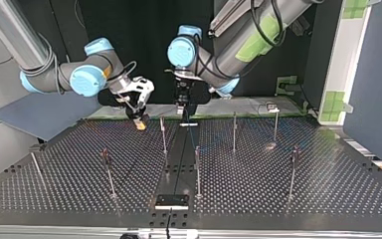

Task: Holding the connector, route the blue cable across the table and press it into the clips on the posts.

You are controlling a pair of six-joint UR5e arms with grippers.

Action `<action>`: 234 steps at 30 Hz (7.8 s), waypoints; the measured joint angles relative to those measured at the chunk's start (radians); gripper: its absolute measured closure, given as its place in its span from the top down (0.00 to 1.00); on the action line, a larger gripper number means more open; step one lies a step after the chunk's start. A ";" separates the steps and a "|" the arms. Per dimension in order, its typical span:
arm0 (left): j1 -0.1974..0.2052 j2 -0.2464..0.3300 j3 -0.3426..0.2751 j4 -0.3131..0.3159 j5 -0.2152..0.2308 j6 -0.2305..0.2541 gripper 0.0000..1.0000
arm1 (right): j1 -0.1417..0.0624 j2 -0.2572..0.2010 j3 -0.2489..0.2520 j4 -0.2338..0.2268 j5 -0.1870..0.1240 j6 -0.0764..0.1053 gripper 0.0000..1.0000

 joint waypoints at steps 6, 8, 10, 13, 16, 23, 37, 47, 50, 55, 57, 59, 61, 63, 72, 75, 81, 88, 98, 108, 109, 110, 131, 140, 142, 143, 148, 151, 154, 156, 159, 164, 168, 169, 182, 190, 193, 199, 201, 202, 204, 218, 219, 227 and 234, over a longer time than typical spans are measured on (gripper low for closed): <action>0.008 -0.003 -0.020 0.050 0.045 -0.007 0.00 | -0.002 0.004 0.039 -0.044 0.041 -0.005 0.00; 0.011 -0.003 -0.020 0.066 0.061 -0.012 0.00 | -0.002 0.009 0.045 -0.057 0.051 -0.006 0.00; 0.014 -0.003 -0.018 0.079 0.076 -0.017 0.00 | -0.002 0.015 0.048 -0.062 0.054 -0.006 0.00; 0.017 -0.004 -0.012 0.095 0.100 -0.030 0.00 | -0.002 0.028 0.050 -0.065 0.058 -0.007 0.00; 0.023 -0.004 -0.002 0.103 0.120 -0.044 0.00 | -0.003 0.044 0.051 -0.067 0.060 -0.007 0.00; 0.044 -0.025 0.015 0.097 0.150 -0.059 0.00 | -0.011 0.076 0.051 -0.078 0.061 -0.005 0.00; 0.062 -0.109 0.065 0.111 0.190 -0.082 0.00 | -0.039 0.088 0.050 -0.120 0.042 0.004 0.00; 0.095 -0.122 0.085 0.125 0.233 -0.096 0.00 | -0.060 0.110 0.048 -0.138 0.023 0.004 0.00; 0.108 -0.124 0.096 0.127 0.253 -0.103 0.00 | -0.067 0.112 0.046 -0.143 0.016 0.004 0.00; 0.122 -0.152 0.128 0.112 0.282 -0.113 0.00 | -0.081 0.115 0.036 -0.146 0.011 0.007 0.00; 0.125 -0.168 0.145 0.109 0.292 -0.114 0.00 | -0.087 0.115 0.030 -0.146 0.009 0.009 0.00; 0.129 -0.186 0.162 0.109 0.299 -0.120 0.00 | -0.094 0.116 0.026 -0.148 0.009 0.011 0.00; 0.134 -0.197 0.177 0.106 0.302 -0.126 0.00 | -0.098 0.117 0.024 -0.152 0.008 0.015 0.00; 0.141 -0.204 0.196 0.094 0.303 -0.127 0.00 | -0.101 0.118 0.021 -0.161 0.004 0.022 0.00; 0.167 -0.208 0.269 0.025 0.297 -0.091 0.00 | -0.120 0.121 0.012 -0.188 -0.001 0.033 0.00; 0.172 -0.208 0.295 -0.001 0.290 -0.069 0.07 | -0.126 0.122 0.012 -0.195 -0.005 0.034 0.00; 0.168 -0.208 0.319 -0.052 0.251 -0.020 0.60 | -0.138 0.123 0.011 -0.198 -0.012 0.035 0.00; 0.147 -0.205 0.320 -0.112 0.204 0.039 1.00 | -0.142 0.123 0.011 -0.198 -0.021 0.035 0.00; 0.078 -0.143 0.291 -0.197 0.121 0.114 1.00 | -0.149 0.123 0.011 -0.180 -0.024 0.035 0.00; 0.014 -0.051 0.210 -0.293 0.043 0.127 1.00 | -0.152 0.123 0.011 -0.172 -0.024 0.035 0.00; 0.011 -0.046 0.203 -0.299 0.037 0.127 1.00 | -0.152 0.123 0.011 -0.172 -0.024 0.035 0.00; 0.005 -0.038 0.194 -0.304 0.029 0.127 1.00 | -0.153 0.123 0.011 -0.172 -0.024 0.036 0.00; -0.136 -0.080 0.229 -0.208 0.003 -0.017 1.00 | -0.157 0.123 0.011 -0.167 -0.024 0.036 0.00; -0.132 -0.158 0.307 -0.245 -0.032 -0.077 1.00 | -0.161 0.123 0.011 -0.165 -0.024 0.036 0.00; -0.133 -0.172 0.323 -0.242 -0.037 -0.087 1.00 | -0.161 0.123 0.011 -0.165 -0.024 0.036 0.00; -0.133 -0.178 0.333 -0.241 -0.042 -0.092 1.00 | -0.162 0.123 0.011 -0.166 -0.024 0.036 0.00; -0.136 -0.187 0.374 -0.237 -0.064 -0.110 1.00 | -0.165 0.123 0.011 -0.167 -0.024 0.036 0.00; -0.136 -0.188 0.400 -0.236 -0.076 -0.117 1.00 | -0.167 0.123 0.011 -0.168 -0.025 0.036 0.00; -0.136 -0.188 0.426 -0.236 -0.084 -0.126 1.00 | -0.169 0.123 0.010 -0.168 -0.031 0.036 0.00; -0.137 -0.189 0.443 -0.236 -0.085 -0.132 1.00 | -0.170 0.123 0.009 -0.167 -0.035 0.035 0.00; -0.137 -0.189 0.457 -0.237 -0.085 -0.141 1.00 | -0.173 0.123 0.006 -0.166 -0.037 0.035 0.00; -0.144 -0.196 0.463 -0.254 -0.076 -0.158 1.00 | -0.177 0.123 0.003 -0.165 -0.039 0.036 0.00; -0.153 -0.218 0.465 -0.273 -0.077 -0.164 1.00 | -0.182 0.123 0.001 -0.164 -0.039 0.036 0.00; -0.156 -0.224 0.465 -0.274 -0.077 -0.165 1.00 | -0.183 0.123 0.001 -0.164 -0.039 0.036 0.00; -0.183 -0.294 0.495 -0.171 -0.175 -0.176 1.00 | -0.188 0.122 0.000 -0.148 -0.043 0.035 0.00; -0.194 -0.333 0.539 -0.165 -0.222 -0.179 1.00 | -0.188 0.121 -0.007 -0.108 -0.044 0.027 0.00; -0.195 -0.357 0.563 -0.185 -0.226 -0.180 1.00 | -0.186 0.120 -0.007 -0.083 -0.044 0.023 0.00; -0.190 -0.401 0.609 -0.191 -0.232 -0.181 1.00 | -0.175 0.104 -0.007 -0.039 -0.044 0.021 0.00; -0.188 -0.409 0.625 -0.186 -0.234 -0.181 1.00 | -0.174 0.101 -0.007 -0.033 -0.044 0.021 0.00; -0.187 -0.411 0.633 -0.185 -0.234 -0.180 1.00 | -0.173 0.100 -0.007 -0.032 -0.044 0.022 0.00; -0.184 -0.414 0.651 -0.182 -0.234 -0.180 1.00 | -0.173 0.099 -0.007 -0.031 -0.044 0.022 0.00; -0.205 -0.415 0.644 -0.156 -0.254 -0.182 1.00 | -0.187 0.100 -0.007 -0.063 -0.042 0.034 0.00; -0.205 -0.415 0.638 -0.149 -0.252 -0.183 1.00 | -0.188 0.100 -0.007 -0.066 -0.042 0.034 0.00; -0.206 -0.414 0.566 -0.121 -0.263 -0.179 1.00 | -0.192 0.100 -0.007 -0.074 -0.044 0.037 0.00; -0.200 -0.412 0.540 -0.115 -0.293 -0.176 1.00 | -0.194 0.100 -0.007 -0.075 -0.044 0.039 0.00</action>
